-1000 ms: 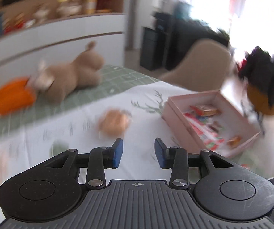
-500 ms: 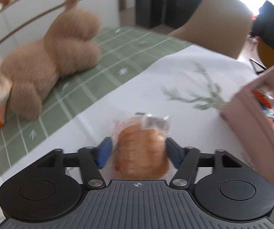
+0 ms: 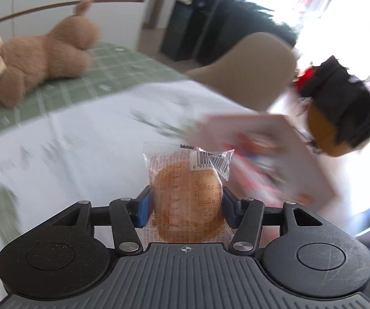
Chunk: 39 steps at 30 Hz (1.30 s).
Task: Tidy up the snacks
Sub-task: 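Lift the bread bun with the left tool while the right tool holds the duck packet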
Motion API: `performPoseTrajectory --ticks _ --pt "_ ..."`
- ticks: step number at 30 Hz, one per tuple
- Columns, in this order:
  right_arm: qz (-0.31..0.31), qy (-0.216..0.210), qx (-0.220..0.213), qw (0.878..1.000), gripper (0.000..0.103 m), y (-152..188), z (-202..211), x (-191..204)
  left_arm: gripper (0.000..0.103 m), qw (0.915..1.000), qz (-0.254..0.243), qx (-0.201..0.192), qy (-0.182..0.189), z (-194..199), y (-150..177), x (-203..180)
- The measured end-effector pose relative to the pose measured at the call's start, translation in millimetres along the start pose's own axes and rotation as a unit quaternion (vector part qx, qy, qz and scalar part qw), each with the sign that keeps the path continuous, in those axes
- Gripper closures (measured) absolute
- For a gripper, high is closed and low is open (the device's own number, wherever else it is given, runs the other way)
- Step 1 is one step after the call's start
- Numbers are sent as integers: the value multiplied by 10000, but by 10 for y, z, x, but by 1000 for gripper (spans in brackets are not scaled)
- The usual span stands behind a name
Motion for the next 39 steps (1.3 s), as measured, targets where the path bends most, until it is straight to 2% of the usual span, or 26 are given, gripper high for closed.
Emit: performPoseTrajectory --ticks 4,8,9,10,13,15,18,21,22,26,29,30,34,36,37,39 --pt "65 -89 56 9999 0 -8 7 -13 44 9985 -36 331 433 226 728 -631" --pt "-151 -405 51 9991 0 -53 23 -125 44 9950 374 685 624 346 1407 -913" --pt "-266 -445 57 9986 0 -70 22 -173 44 9958 566 473 544 409 1494 -913" --pt "-123 -477 113 9987 0 -71 23 -172 45 9960 627 427 478 433 1553 -914" --pt "363 -354 246 9984 0 -28 10 -95 45 9958 722 420 375 494 1681 -909" --pt "503 -520 298 9969 0 -36 18 -67 45 9964 699 413 255 565 1747 -906" --pt "353 -667 347 9965 0 -61 36 -168 45 9967 750 309 53 633 1814 -839" --pt "67 -459 274 9985 0 -48 53 -354 44 9970 554 521 161 559 1882 -967" --pt "20 -405 300 9987 0 -45 61 -390 44 9977 405 543 89 539 1897 -1032" --pt "137 -304 648 9973 0 -55 47 -311 44 9956 -133 584 -714 512 1869 -1067" --pt "28 -278 685 9973 0 -92 14 -207 44 9903 -167 559 -1263 566 1857 -876" --pt "7 -248 662 9975 0 -105 -4 -172 44 9892 -99 549 -1354 592 1856 -807" --pt "116 -63 567 9983 2 -149 -97 -21 44 9896 35 551 -1325 639 1852 -725" --pt "226 -150 533 9982 18 -183 -56 41 44 9896 14 559 -1323 648 1857 -748" --pt "303 -204 596 9976 20 -192 -43 64 44 9901 18 560 -1288 648 1856 -767" --pt "345 -253 619 9972 38 -187 22 47 44 9915 29 557 -1176 623 1833 -826"
Point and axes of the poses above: each gripper's, at about its wrist camera, not at the fingertips, and z roughly against the way its jaws point, x to its left, y to its underside, the point moved 6 cm from there along -z, roughly the way its jaws point, and after that the axes turned 1 degree about -z, right-handed, at the moved point
